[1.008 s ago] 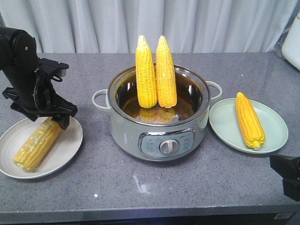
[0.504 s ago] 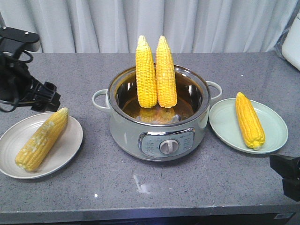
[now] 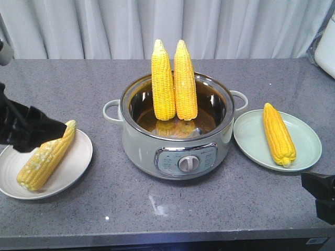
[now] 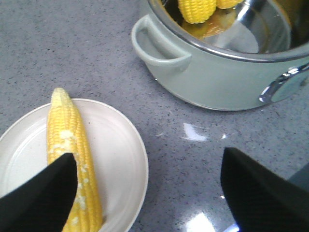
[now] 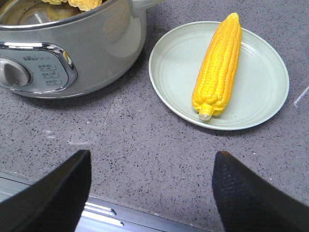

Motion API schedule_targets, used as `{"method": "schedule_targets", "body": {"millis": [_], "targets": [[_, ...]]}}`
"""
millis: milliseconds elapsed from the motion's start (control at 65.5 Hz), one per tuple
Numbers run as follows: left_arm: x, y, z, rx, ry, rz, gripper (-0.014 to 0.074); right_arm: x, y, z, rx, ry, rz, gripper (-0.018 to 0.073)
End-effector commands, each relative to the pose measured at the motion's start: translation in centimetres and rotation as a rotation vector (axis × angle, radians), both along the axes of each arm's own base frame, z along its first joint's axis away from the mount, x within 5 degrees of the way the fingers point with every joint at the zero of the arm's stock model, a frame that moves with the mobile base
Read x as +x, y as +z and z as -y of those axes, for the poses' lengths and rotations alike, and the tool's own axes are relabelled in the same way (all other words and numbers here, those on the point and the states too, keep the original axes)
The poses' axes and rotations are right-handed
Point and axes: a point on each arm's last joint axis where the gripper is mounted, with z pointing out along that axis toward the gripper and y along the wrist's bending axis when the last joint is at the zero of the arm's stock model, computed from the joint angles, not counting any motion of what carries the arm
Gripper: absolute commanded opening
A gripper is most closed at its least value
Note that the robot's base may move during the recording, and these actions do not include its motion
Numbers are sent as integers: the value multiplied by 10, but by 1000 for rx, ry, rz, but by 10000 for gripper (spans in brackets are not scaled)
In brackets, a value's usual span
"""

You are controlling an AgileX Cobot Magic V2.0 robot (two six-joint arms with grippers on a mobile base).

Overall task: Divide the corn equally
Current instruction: 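Raise the right gripper from the green plate toward the pot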

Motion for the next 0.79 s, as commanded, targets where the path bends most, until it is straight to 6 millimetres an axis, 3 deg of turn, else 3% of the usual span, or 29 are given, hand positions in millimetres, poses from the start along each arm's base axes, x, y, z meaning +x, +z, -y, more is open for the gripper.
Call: {"method": "schedule_targets", "body": {"millis": [0, 229, 427, 779], "targets": [[-12, 12, 2, -68, -3, 93, 585, 3, 14, 0, 20, -2, 90, 496], [-18, 5, 0, -68, 2, 91, 585, 4, 16, -1, 31, -4, 120, 496], [-18, 5, 0, -69, 4, 93, 585, 17, 32, -4, 14, 13, 161, 496], [-18, 5, 0, -69, 4, 93, 585, 85, 60, -20, -30, 41, 128, 496]]}}
